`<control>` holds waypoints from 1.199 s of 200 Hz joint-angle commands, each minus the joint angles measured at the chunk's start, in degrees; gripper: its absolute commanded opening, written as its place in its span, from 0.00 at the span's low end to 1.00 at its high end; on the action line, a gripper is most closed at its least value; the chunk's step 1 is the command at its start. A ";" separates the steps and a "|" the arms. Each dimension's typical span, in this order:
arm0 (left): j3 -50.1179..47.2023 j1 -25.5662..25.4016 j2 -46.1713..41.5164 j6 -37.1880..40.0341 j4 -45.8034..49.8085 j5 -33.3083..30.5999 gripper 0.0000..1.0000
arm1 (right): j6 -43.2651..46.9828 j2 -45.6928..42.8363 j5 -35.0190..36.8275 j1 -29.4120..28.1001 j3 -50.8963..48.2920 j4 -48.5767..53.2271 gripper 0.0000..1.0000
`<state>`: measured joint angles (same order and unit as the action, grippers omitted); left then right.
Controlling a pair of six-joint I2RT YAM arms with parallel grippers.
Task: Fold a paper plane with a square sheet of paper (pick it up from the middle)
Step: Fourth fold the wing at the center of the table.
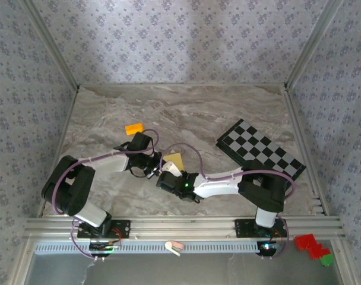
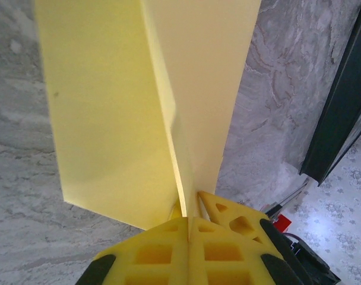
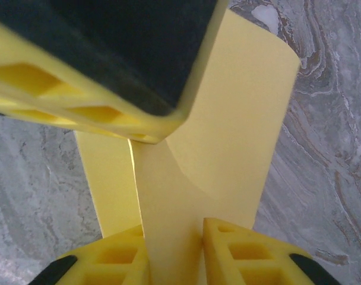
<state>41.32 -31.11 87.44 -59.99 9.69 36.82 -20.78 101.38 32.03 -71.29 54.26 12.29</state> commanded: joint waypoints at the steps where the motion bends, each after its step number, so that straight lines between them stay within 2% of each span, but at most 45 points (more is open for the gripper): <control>1: 1.48 0.18 0.10 0.75 0.59 2.12 0.00 | -0.92 1.19 0.99 -0.26 0.84 2.23 0.20; 45: 0.87 0.18 -0.35 1.04 0.60 1.31 0.00 | -0.78 -0.14 -1.70 0.68 -2.49 -2.32 0.07; 85: 1.00 1.33 -3.90 3.48 3.49 -1.01 0.23 | -0.88 -3.69 -9.18 3.28 -8.89 -11.33 0.05; 117: -0.52 3.10 -9.55 4.63 5.22 -2.88 0.32 | -3.15 -6.13 -14.63 5.50 -13.29 -17.30 0.06; 173: -4.65 2.02 -11.77 3.21 2.64 -3.48 0.30 | -9.07 -6.79 -20.59 7.69 -16.99 -23.20 0.10; 240: -3.92 -1.39 -6.14 3.02 -3.11 -2.89 0.26 | -14.82 -6.56 -26.31 11.16 -20.47 -28.61 0.12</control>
<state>36.14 -31.70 79.11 -56.88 9.87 33.39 -32.16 94.37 9.30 -60.93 35.99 -16.88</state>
